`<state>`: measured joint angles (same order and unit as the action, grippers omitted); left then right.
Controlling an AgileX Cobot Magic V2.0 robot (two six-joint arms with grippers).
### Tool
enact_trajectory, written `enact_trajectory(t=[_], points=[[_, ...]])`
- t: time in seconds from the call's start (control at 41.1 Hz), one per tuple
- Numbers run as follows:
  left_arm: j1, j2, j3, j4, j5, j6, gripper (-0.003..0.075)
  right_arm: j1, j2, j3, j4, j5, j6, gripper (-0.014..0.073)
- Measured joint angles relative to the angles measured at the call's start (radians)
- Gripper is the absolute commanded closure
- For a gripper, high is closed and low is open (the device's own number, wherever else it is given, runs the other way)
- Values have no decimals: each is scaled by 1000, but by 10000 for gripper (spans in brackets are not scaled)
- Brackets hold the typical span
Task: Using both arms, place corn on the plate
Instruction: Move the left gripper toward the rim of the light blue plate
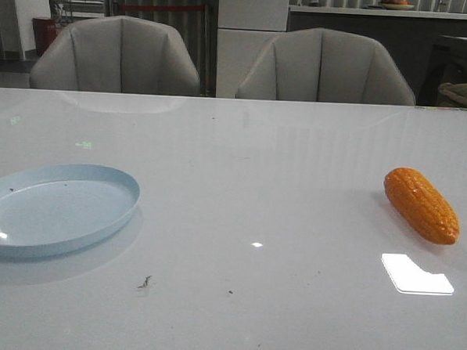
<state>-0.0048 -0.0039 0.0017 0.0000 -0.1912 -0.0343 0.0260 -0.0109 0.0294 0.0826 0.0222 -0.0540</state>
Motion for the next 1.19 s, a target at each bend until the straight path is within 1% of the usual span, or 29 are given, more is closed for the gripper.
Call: enact_trajectory(t=[0.049,0.122,0.268,0.365,0.487,0.608,0.754,0.9,0.973,1.022,1.07,1.143,1.192], points=[[0,0,-12,0,0,0,631,2,0,0,11,-38,0,567],[0,0,-49,0,11,0,631,2,0,-37,25,-45,0,567],[0,10,-162,0,16,0,631,2,4,-209,28,-2,0,567],[0,68,-265,0,16,0,631,2,71,-346,28,19,0,567],[0,207,-396,0,10,0,631,2,234,-501,28,32,0,567],[0,385,-514,54,4,0,631,2,414,-613,28,34,0,567],[0,591,-549,78,-1,0,631,2,609,-636,28,53,0,567],[0,759,-549,35,45,0,630,2,786,-636,28,134,0,567],[0,827,-549,26,89,0,624,2,862,-636,28,167,0,567],[0,864,-549,22,119,0,606,2,904,-636,28,176,0,566],[0,906,-549,20,151,0,560,2,946,-636,28,181,0,564],[0,950,-549,18,191,0,460,2,995,-636,28,185,0,563],[0,971,-549,18,191,0,382,2,1013,-636,28,185,0,556]])
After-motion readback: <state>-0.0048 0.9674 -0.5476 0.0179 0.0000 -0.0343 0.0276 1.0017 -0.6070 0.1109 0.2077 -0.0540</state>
